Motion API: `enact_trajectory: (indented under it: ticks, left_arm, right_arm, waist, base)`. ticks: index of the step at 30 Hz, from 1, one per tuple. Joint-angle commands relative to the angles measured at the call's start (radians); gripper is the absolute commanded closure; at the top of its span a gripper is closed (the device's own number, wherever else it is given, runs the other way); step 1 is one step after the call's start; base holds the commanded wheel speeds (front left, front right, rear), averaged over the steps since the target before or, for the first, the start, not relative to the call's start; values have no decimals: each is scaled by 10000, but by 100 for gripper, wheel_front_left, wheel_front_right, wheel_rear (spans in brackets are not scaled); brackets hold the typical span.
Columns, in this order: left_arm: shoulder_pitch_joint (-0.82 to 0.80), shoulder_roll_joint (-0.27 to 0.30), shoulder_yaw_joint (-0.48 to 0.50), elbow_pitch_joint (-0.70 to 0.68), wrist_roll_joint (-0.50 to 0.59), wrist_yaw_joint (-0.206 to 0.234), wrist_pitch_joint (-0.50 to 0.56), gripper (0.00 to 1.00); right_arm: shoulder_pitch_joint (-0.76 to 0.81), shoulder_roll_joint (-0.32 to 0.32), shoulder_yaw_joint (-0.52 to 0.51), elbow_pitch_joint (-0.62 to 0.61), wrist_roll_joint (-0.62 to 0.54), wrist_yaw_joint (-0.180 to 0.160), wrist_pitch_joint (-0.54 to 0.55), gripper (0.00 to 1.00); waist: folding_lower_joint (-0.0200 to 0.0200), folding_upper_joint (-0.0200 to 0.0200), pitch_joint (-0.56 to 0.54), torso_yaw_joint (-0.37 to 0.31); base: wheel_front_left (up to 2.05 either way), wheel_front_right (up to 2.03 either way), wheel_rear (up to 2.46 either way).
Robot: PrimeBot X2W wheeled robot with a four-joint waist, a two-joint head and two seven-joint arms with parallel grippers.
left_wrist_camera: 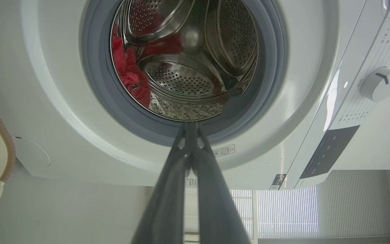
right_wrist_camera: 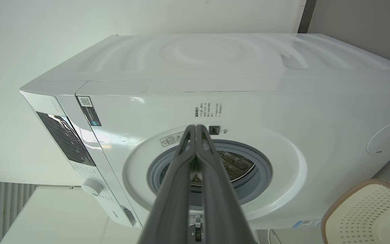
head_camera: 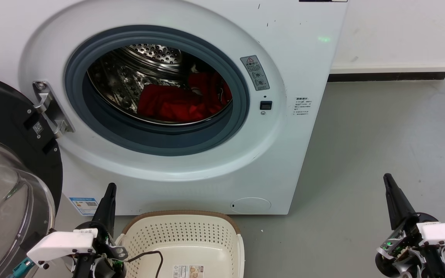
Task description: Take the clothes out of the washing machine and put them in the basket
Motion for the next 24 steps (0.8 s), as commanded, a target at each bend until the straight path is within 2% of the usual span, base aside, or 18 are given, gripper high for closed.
enact_trajectory:
  ticks: [1, 7, 8, 16, 24]
  left_arm:
    - [-67, 20, 20, -1, 0, -38, 19, 100]
    - [-67, 20, 20, -1, 0, -38, 19, 100]
    - [0, 0, -2, 4, 0, 2, 0, 0]
    - [260, -31, -90, 79, 286, 6, -270, 0]
    - [297, -25, -56, -333, 1635, 99, -662, 0]
  right_arm:
    - [-128, 28, -1, 12, -48, -3, 6, 100]
    - [-128, 28, -1, 12, -47, -3, 4, 100]
    - [1, 0, 0, 2, 0, 0, -2, 0]
    - [282, 10, -1, 151, -215, -2, -269, 0]
    - [410, 9, -137, -384, -1895, -2, -662, 0]
  waist:
    - [0, -1, 0, 0]
    - [0, -1, 0, 0]
    - [0, -1, 0, 0]
    - [0, -1, 5, 2]
    - [0, -1, 30, 5]
  base:
    - [0, 0, 0]
    - [0, 0, 0]
    - [0, 0, 0]
    - [0, 0, 0]
    - [0, 0, 0]
